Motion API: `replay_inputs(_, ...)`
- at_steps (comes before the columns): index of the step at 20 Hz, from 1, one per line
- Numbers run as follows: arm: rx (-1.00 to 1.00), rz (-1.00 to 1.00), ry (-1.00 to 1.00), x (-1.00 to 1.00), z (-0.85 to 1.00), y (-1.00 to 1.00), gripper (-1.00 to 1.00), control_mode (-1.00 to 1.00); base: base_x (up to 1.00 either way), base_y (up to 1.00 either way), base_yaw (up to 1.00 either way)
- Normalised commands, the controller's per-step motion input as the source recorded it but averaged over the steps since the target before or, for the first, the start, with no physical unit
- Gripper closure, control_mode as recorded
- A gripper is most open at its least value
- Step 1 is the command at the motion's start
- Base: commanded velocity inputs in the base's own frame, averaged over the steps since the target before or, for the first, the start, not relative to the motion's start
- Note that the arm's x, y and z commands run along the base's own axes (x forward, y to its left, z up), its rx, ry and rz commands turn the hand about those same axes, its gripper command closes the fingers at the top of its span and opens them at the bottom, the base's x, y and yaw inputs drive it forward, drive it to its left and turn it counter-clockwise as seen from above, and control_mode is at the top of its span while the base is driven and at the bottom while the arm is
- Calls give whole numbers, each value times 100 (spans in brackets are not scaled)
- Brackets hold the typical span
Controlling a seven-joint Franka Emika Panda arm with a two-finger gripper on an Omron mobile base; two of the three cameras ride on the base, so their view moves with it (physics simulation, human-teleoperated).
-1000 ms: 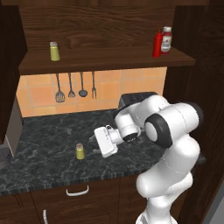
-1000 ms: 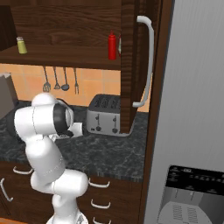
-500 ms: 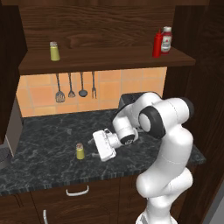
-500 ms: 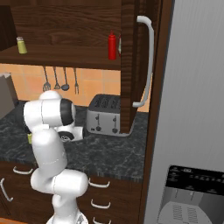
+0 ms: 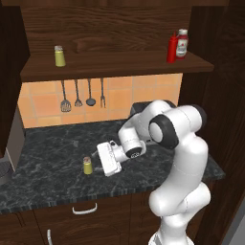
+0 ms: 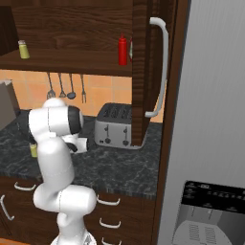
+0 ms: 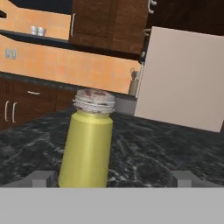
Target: Put the shaker and condiment bottle from the counter next to their counterparts in the cabinet.
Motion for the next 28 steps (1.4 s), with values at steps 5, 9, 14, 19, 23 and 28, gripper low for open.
replay_inputs(5, 0, -1, 0, 29, -5, 3, -100, -100, 0, 0, 0)
replay_inputs(9, 0, 0, -1, -13, -9, -2, -100, -100, 0, 0, 0)
replay_inputs(14, 0, 0, -2, -8, -5, 12, -100, -100, 0, 0, 0)
replay_inputs(19, 0, 0, 0, 0, 0, 13, -100, -100, 0, 0, 0)
replay_inputs(23, 0, 0, 0, 0, 0, 2, -100, -100, 0, 0, 0)
replay_inputs(28, 0, 6, -1, -3, 0, -19, -100, -100, 0, 0, 0)
